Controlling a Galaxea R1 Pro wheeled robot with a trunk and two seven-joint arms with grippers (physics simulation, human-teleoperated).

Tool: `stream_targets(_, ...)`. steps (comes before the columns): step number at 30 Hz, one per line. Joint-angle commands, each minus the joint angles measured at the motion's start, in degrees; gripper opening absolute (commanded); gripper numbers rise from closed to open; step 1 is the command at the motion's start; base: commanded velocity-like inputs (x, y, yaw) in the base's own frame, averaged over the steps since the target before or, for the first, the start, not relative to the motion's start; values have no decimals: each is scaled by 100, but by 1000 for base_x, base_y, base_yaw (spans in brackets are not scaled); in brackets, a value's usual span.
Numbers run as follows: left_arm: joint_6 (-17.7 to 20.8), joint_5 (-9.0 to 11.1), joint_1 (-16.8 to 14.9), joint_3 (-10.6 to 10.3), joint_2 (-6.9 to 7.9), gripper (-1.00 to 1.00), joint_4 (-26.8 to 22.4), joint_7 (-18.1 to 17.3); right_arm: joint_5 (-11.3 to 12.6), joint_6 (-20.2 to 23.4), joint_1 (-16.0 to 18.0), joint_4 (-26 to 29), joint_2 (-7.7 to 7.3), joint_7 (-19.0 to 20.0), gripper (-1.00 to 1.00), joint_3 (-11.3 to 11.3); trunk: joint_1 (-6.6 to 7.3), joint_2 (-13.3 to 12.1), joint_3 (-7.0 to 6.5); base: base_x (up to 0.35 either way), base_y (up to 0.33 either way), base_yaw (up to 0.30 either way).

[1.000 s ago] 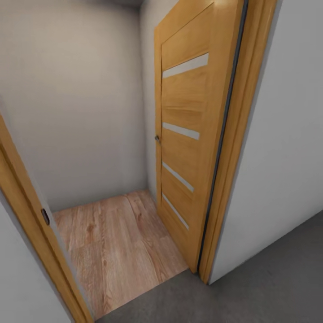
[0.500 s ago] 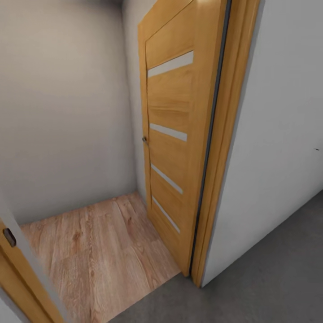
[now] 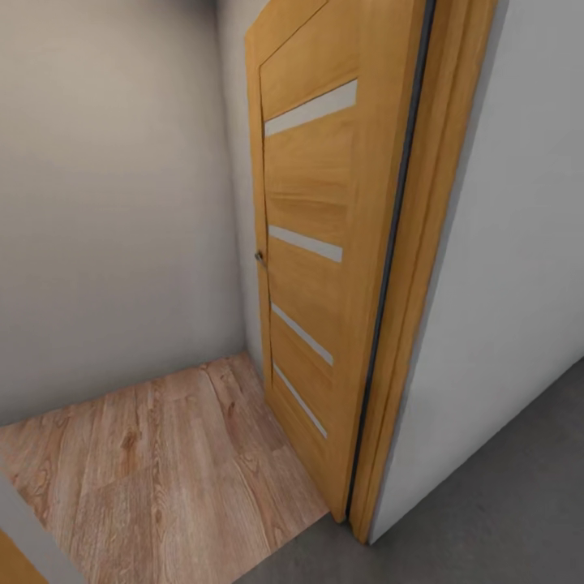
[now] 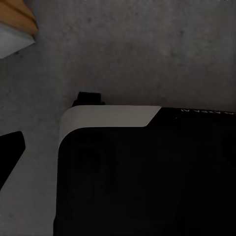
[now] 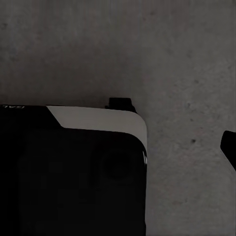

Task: Move the two storage containers from the living room to the garage. In the garage, place one container on the floor and stack the other container on top of it (either order is fine).

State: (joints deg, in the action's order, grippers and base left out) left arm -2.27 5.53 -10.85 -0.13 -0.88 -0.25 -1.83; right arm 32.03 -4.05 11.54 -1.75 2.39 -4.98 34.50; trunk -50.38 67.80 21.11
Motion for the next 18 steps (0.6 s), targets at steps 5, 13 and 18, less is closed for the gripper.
stream_targets(5, -19, 75, -5, -5, 1, 100, 7, -19, 49, -22, 7, -18, 7, -3, 100, 48, 0, 4, 6, 12, -3, 0)
stream_targets(13, -19, 63, -5, -5, 0, 100, 7, -19, 49, -16, 7, -18, 5, -3, 100, 48, 0, 4, 6, 124, -175, 0)
stream_targets(18, -19, 63, -5, -5, 0, 100, 7, -19, 49, 2, 7, -18, 7, -3, 100, 48, 0, 4, 6, 158, -233, 0)
